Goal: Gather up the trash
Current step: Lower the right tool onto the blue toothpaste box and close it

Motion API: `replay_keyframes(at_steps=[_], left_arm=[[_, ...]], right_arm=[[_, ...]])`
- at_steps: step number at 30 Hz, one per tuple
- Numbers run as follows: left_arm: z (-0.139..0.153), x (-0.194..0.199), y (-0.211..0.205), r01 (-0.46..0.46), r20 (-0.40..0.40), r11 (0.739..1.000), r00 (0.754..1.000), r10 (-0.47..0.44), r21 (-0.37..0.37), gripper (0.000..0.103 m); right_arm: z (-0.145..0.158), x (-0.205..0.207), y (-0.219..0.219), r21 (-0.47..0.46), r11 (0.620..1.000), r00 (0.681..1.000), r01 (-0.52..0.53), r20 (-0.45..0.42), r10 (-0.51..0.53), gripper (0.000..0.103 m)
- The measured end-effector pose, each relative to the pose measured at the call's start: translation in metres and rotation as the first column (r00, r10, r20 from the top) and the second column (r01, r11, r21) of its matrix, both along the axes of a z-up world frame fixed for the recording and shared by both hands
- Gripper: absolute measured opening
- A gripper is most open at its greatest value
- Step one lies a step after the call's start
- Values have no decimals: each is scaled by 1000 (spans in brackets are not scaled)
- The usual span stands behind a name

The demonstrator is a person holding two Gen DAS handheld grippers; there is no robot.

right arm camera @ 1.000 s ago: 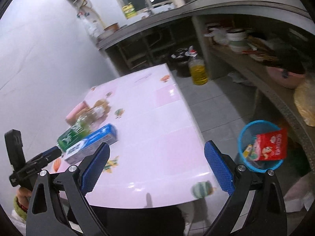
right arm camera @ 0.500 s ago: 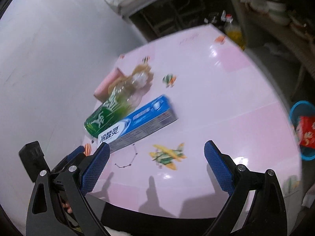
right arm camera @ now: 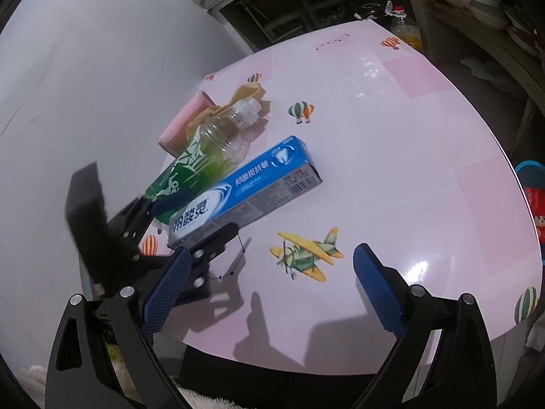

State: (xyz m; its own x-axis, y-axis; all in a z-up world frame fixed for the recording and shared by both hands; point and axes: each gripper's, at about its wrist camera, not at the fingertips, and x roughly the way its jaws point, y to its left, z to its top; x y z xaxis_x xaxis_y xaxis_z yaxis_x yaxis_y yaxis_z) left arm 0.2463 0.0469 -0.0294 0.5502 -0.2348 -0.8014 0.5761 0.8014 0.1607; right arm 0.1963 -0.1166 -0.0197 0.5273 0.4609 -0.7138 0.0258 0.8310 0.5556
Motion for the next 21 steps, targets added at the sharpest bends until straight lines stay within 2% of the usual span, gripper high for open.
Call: replay_keyframes(at_steps=[3,6,9,12,16,19,21], left_arm=[[-5,8,-7,-1,-35,999,999,2,33,85],[-6,15,-9,-27,-77,999,997,29,27,85],[0,19,-5,-40,-161,998,986,31,-48,85],[4,14,3,-56,-268,986,963,11,-159,85],[3,4,13,-79,-391,937,918,-65,-341,85],[1,-14,16,-74,-418,897,899,-128,-436,85],[-1,-26,18,-68,-432,855,882,-190,-514,85]], right_arm=[[-2,-4,-4,1,1000,1000,3,-1,-3,94],[-3,-7,-10,2,1000,1000,12,2,-12,94],[-3,-11,-16,7,1000,1000,24,5,-24,94],[-3,-14,-24,10,999,999,43,10,-43,94],[-5,-16,-34,22,997,998,69,10,-69,94],[-7,-14,-40,32,996,997,81,6,-81,94],[-7,-10,-41,36,996,997,78,4,-78,94]])
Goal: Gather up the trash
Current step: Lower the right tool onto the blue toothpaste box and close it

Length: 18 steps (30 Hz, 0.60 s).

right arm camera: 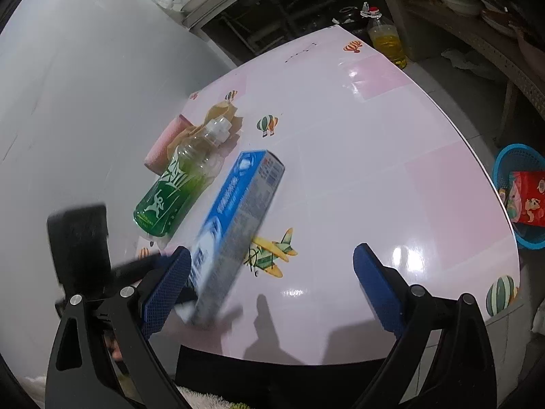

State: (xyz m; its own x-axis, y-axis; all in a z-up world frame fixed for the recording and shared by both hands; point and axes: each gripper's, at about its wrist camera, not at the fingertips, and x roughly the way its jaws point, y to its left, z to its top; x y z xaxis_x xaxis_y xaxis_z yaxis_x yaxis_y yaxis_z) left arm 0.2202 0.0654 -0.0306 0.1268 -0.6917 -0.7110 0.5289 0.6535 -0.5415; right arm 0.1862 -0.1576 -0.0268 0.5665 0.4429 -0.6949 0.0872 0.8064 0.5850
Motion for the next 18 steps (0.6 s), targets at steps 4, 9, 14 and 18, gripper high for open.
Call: replay_keyframes(at_steps=[4,9,14,18], left_arm=[[3,-22,13,-1,-20,993,1000,-2,-119,85],[18,-49,45,-94,83,990,991,102,-101,85],[44,-63,70,-245,296,969,929,224,37,80],[63,-63,84,-379,459,916,843,280,136,80]], right_arm=[[1,15,7,-6,999,999,-42,-1,42,94],[-12,42,34,-33,993,992,-113,-51,111,94],[-21,58,74,-143,973,982,-180,-82,169,90],[-26,65,94,-217,955,977,-203,-105,184,86]])
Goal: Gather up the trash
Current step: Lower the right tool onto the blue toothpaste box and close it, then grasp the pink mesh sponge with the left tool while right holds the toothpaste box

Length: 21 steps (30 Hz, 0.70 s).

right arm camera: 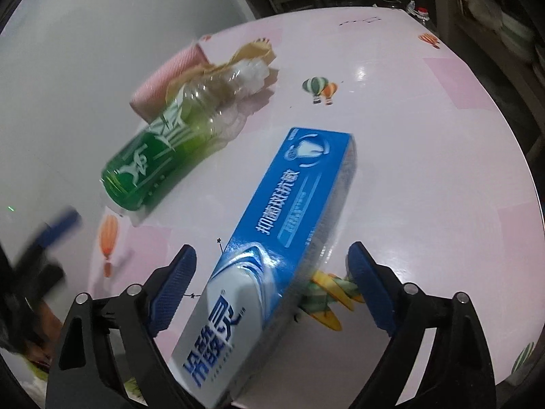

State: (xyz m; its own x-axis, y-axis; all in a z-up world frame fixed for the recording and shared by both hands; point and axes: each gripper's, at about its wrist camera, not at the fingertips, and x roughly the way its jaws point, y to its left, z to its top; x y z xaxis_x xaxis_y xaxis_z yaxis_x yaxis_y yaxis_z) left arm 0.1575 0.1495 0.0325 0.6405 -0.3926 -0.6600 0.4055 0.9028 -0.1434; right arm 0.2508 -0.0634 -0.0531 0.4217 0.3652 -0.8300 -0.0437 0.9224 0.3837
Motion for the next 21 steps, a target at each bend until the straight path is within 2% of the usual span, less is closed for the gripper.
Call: replay_keyframes(at_steps=[3,4,6,11,18,21], left_arm=[[3,16,3,-85,58,987,995,78,139,80],[0,22,5,-95,64,982,994,85,165,80],[-6,38,6,-106,37,977,994,101,187,79],[-10,63,11,-116,20,976,993,114,184,80],[13,90,11,-114,33,990,993,112,83,79],[17,117,4,-106,12,991,994,105,79,74]], right_arm=[[-5,3,7,-27,1000,1000,-4,-15,4,77],[-5,3,8,-46,999,1000,1,-7,-1,72],[-6,3,6,-46,999,1000,8,-7,-9,69],[-6,-6,-9,-42,998,999,40,2,-40,61],[-7,-15,-31,-39,996,997,82,14,-82,59],[-7,-17,-36,-24,996,996,92,19,-91,58]])
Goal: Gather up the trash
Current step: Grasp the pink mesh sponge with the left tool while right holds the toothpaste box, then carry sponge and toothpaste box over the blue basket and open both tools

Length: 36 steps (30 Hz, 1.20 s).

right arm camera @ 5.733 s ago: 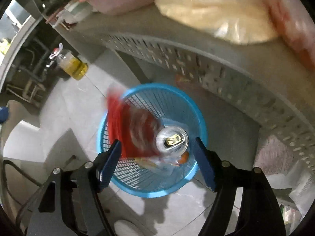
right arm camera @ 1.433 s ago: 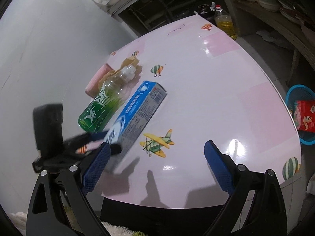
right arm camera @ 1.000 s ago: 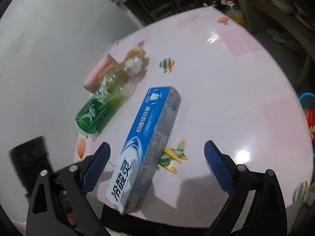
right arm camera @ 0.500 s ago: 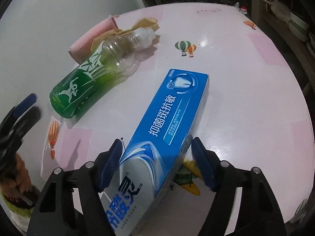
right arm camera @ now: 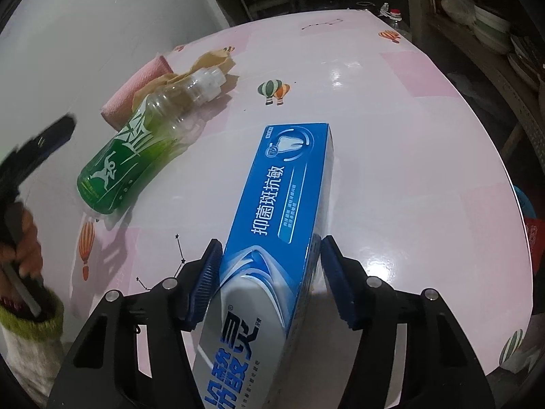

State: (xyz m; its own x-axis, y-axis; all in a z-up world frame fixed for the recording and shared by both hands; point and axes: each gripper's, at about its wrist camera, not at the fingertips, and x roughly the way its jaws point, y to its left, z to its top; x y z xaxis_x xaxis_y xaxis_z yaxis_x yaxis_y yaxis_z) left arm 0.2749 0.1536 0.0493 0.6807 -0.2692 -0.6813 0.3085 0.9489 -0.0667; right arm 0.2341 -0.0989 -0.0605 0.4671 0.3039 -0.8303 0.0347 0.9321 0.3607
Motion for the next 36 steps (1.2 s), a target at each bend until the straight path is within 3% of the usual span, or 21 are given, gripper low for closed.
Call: replay_keyframes(at_steps=[5,12,16,28,36], left_arm=[[-9,37,-10,-27,-51,998,998,30,58,53],[-28,58,-11,-47,-110,993,992,59,112,45],[-35,62,-10,-49,-129,992,990,64,117,32],[-27,57,-12,-56,-61,989,996,65,140,28],[-8,46,1,-98,28,990,995,96,97,27]], right_arm=[[-1,-1,-1,7,1000,1000,0,9,0,58],[-1,-1,-6,16,1000,1000,-4,14,4,58],[-1,-1,-8,18,1000,1000,-4,16,4,57],[-1,0,-9,20,1000,1000,0,19,0,57],[0,2,-9,22,1000,1000,2,21,-2,56]])
